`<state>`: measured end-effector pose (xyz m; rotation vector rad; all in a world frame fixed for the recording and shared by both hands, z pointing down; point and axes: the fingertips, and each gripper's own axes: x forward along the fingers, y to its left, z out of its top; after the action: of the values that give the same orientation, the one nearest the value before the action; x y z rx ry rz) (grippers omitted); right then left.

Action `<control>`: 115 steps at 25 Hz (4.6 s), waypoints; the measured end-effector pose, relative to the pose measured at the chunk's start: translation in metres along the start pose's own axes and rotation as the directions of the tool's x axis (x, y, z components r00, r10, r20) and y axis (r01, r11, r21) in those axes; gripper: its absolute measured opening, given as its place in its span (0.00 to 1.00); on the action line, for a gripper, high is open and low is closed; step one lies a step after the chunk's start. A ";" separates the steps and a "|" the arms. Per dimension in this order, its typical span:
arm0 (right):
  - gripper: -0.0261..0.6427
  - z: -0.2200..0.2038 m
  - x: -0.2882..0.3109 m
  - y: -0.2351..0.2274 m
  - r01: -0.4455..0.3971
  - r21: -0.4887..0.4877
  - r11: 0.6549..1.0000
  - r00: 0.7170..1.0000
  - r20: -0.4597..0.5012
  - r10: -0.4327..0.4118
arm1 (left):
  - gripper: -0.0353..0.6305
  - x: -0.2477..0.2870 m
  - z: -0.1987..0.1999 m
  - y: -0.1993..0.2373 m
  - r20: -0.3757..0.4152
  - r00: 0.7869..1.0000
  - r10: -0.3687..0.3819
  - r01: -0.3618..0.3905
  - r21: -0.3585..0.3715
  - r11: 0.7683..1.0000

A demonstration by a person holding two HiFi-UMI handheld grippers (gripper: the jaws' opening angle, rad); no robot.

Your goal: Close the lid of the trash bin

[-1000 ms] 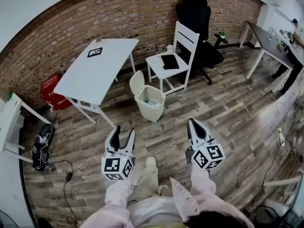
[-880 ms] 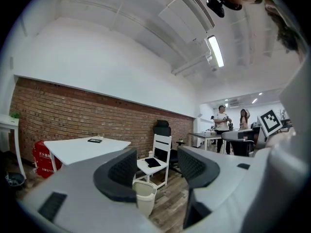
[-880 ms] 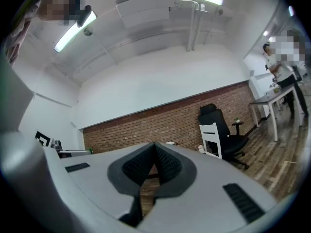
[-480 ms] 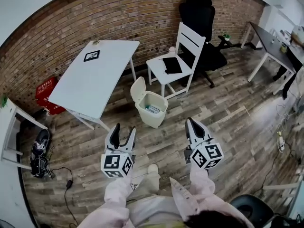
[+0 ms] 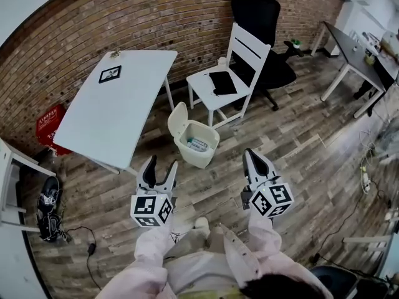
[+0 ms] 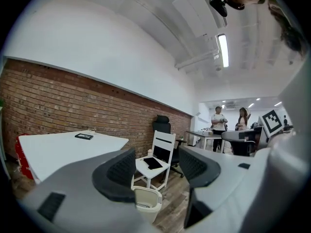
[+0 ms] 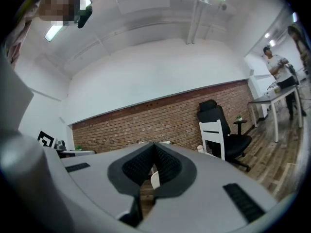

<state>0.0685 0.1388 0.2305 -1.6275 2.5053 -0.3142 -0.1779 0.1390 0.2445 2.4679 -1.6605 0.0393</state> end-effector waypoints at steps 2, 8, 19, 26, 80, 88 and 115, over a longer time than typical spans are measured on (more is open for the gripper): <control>0.04 -0.004 0.009 0.000 0.005 0.005 1.000 1.000 -0.004 -0.005 | 0.46 0.008 -0.002 0.007 -0.006 1.000 -0.008 0.008 -0.003 1.000; 0.04 -0.010 0.032 -0.005 0.010 0.011 1.000 1.000 -0.026 -0.010 | 0.46 0.028 -0.004 0.020 -0.024 1.000 -0.012 0.011 -0.012 1.000; 0.04 -0.030 0.101 -0.029 -0.007 0.037 0.999 0.997 -0.082 0.010 | 0.46 0.081 -0.023 0.052 -0.084 0.996 0.019 -0.022 -0.042 0.999; 0.04 -0.039 0.162 -0.059 -0.023 0.054 0.998 0.989 -0.146 0.030 | 0.46 0.139 -0.033 0.073 -0.134 0.990 0.052 -0.061 -0.063 0.996; 0.04 -0.237 0.374 -0.163 -0.068 0.130 0.989 0.881 -0.458 0.121 | 0.48 0.366 -0.258 0.211 -0.553 0.829 0.084 -0.127 -0.039 0.991; 0.04 -0.257 0.369 -0.168 -0.034 0.128 0.991 0.878 -0.470 0.091 | 0.48 0.370 -0.282 0.212 -0.582 0.812 0.040 -0.082 -0.047 0.996; 0.04 -0.261 0.317 -0.176 0.152 0.153 0.976 0.904 -0.421 -0.074 | 0.49 0.359 -0.289 0.139 -0.581 0.800 -0.149 0.128 -0.078 0.989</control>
<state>0.0366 -0.1940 0.5261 -1.7878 2.5638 -0.9697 -0.1485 -0.1974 0.5877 2.2130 -1.1937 0.6773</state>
